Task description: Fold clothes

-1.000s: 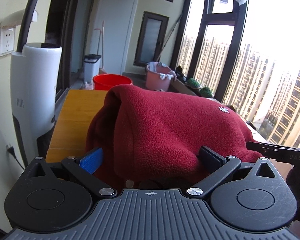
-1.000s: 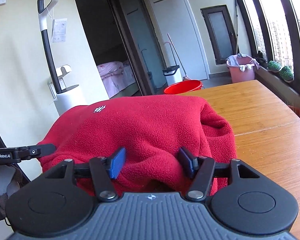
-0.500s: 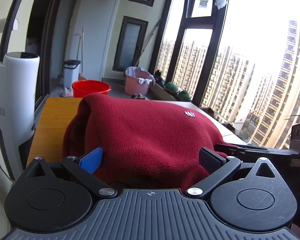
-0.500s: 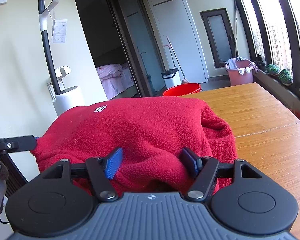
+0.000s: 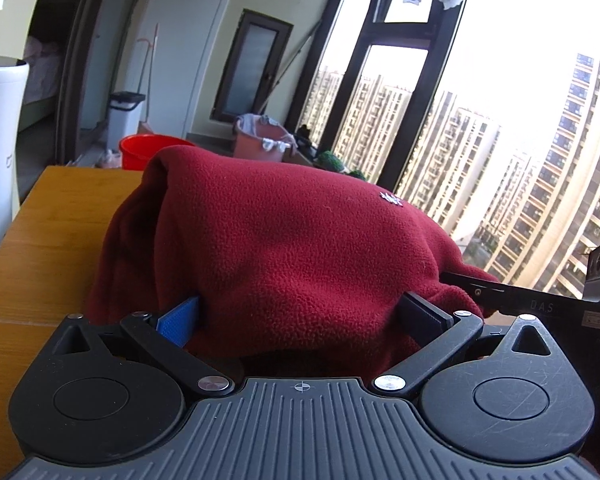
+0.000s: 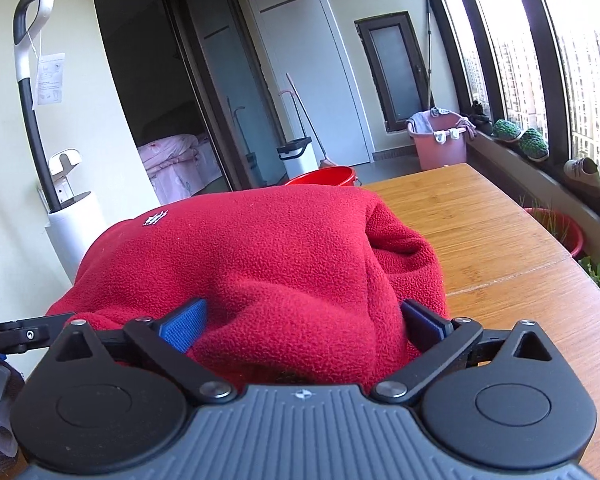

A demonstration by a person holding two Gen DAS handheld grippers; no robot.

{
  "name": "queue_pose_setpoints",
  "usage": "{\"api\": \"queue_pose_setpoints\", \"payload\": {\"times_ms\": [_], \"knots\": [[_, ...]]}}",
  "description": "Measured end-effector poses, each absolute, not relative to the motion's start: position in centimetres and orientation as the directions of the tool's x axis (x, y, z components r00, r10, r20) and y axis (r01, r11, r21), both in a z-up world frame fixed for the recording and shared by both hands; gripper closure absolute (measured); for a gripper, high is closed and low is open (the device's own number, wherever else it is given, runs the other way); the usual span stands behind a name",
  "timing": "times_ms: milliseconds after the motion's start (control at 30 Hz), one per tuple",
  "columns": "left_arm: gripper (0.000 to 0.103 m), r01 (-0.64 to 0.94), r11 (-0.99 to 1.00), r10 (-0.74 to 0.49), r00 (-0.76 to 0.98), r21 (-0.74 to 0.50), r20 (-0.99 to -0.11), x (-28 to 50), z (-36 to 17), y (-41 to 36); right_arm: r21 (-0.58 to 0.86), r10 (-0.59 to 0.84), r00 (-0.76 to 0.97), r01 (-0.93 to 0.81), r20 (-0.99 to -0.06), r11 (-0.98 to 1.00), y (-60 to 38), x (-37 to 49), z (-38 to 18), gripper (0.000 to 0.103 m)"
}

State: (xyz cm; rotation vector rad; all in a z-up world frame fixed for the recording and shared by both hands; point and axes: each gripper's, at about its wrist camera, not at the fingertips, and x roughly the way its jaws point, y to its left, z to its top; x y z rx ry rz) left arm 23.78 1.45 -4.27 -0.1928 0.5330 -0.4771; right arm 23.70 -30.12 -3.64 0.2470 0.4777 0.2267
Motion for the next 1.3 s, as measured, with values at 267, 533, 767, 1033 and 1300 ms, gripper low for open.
{"api": "queue_pose_setpoints", "payload": {"times_ms": [267, 533, 767, 1033, 1300], "knots": [[0.0, 0.354, 0.896, -0.439, 0.791, -0.267, -0.425, 27.7, -4.4, 1.1, 0.209, 0.215, 0.885, -0.138, -0.412, 0.968, -28.6, 28.3, -3.4, 0.001], [0.0, 0.322, 0.932, -0.362, 0.868, -0.168, -0.341, 31.2, -5.0, 0.5, 0.13, 0.141, 0.91, -0.097, -0.39, 0.987, -26.2, 32.4, -3.3, 0.0], [0.0, 0.27, 0.932, -0.345, 0.867, -0.243, -0.359, 33.4, -5.1, 0.8, 0.094, 0.121, 0.918, -0.092, -0.376, 0.991, -25.2, 36.3, -3.2, 0.0], [0.0, 0.272, 0.934, -0.343, 0.864, -0.232, -0.368, 33.4, -5.0, 0.7, 0.122, 0.117, 0.92, -0.077, -0.374, 0.99, -25.9, 37.2, -3.4, 0.0], [0.0, 0.307, 0.901, -0.397, 0.866, -0.306, -0.303, 31.8, -5.1, 2.7, 0.17, 0.09, 0.939, -0.034, -0.332, 0.985, -26.7, 34.8, -3.6, 0.0]]}}
